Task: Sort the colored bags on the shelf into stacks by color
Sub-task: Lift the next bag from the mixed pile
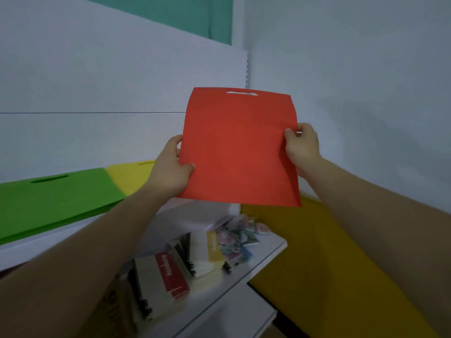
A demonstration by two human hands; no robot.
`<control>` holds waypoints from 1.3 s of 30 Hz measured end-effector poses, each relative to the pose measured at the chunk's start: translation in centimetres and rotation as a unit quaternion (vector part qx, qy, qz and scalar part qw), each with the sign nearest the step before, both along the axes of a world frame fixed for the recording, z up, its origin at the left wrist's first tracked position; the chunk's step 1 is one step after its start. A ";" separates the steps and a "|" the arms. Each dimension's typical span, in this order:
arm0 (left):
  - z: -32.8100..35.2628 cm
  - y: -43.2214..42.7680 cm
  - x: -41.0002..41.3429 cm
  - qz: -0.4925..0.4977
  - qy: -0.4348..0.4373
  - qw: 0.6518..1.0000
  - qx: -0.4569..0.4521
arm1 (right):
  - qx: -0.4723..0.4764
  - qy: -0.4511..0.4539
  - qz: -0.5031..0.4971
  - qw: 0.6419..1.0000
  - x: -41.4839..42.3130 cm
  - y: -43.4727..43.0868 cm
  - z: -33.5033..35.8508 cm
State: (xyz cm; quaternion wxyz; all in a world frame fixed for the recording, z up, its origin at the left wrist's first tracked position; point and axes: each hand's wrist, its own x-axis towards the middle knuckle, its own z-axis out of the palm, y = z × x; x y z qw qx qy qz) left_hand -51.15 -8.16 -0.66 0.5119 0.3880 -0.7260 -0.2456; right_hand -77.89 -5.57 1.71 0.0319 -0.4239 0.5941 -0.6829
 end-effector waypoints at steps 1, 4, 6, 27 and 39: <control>-0.1 -0.3 -1.5 -0.015 0.000 1.000 0.005 | 0.001 -0.004 -0.010 1.000 -1.4 0.3 -0.2; -0.4 -1.5 -5.4 -0.058 0.002 0.998 0.015 | 0.007 -0.011 -0.040 0.999 -5.0 0.8 -0.6; -0.6 -2.5 -7.7 -0.080 0.005 0.997 0.018 | 0.008 -0.008 -0.060 0.998 -7.1 0.7 -0.8; 1.3 -17.0 -13.6 0.036 -0.035 0.999 -0.009 | -0.003 0.019 0.030 0.999 -13.3 -18.7 1.2; -0.5 -19.4 -14.6 0.250 -0.069 0.965 0.031 | 0.044 0.035 0.218 0.974 -12.5 -31.4 0.0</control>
